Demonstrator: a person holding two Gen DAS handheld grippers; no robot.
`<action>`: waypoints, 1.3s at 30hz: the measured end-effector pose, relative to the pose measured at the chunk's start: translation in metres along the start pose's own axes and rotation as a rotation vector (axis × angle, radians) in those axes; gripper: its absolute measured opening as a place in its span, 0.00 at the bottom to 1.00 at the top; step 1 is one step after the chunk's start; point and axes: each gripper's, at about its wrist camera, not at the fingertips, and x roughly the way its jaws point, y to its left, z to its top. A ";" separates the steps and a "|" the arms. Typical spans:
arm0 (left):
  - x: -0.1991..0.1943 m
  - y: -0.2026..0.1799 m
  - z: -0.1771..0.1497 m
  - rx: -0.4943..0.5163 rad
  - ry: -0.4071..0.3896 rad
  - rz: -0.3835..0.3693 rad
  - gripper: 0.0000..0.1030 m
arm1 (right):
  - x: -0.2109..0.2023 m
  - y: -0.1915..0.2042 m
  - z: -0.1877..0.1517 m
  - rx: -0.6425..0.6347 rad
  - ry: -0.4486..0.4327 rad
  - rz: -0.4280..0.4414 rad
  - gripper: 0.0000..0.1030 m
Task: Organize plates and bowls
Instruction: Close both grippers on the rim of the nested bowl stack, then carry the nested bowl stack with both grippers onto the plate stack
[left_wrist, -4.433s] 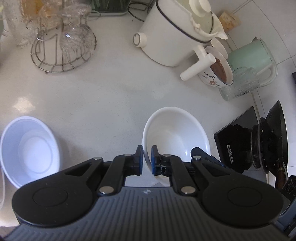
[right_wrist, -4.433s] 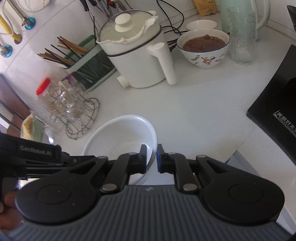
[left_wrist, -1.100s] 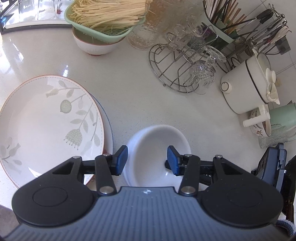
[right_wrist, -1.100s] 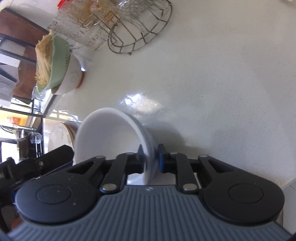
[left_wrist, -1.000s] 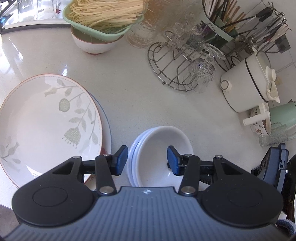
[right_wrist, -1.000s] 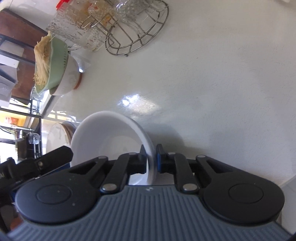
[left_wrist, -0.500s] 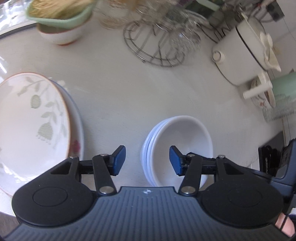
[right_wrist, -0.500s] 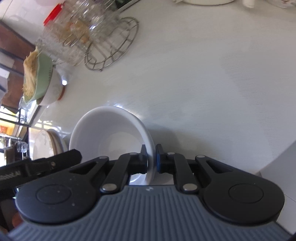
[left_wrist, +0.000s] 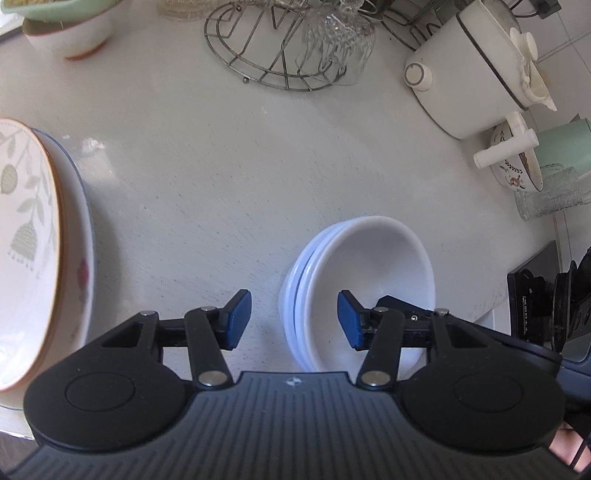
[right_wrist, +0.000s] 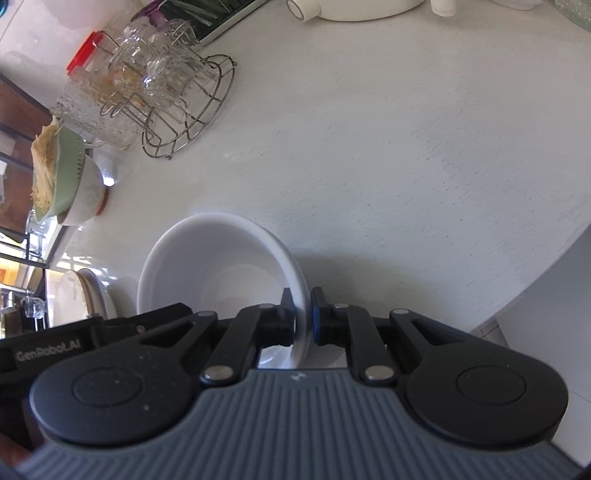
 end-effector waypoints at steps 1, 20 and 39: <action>0.001 0.000 0.000 -0.001 0.000 -0.005 0.54 | -0.001 -0.002 0.000 0.000 0.001 0.003 0.11; 0.010 0.003 0.005 -0.022 -0.002 0.004 0.20 | 0.000 -0.002 -0.002 -0.023 -0.021 0.028 0.14; -0.035 0.001 0.009 -0.003 -0.023 -0.062 0.21 | -0.034 0.023 0.000 -0.042 -0.085 0.035 0.15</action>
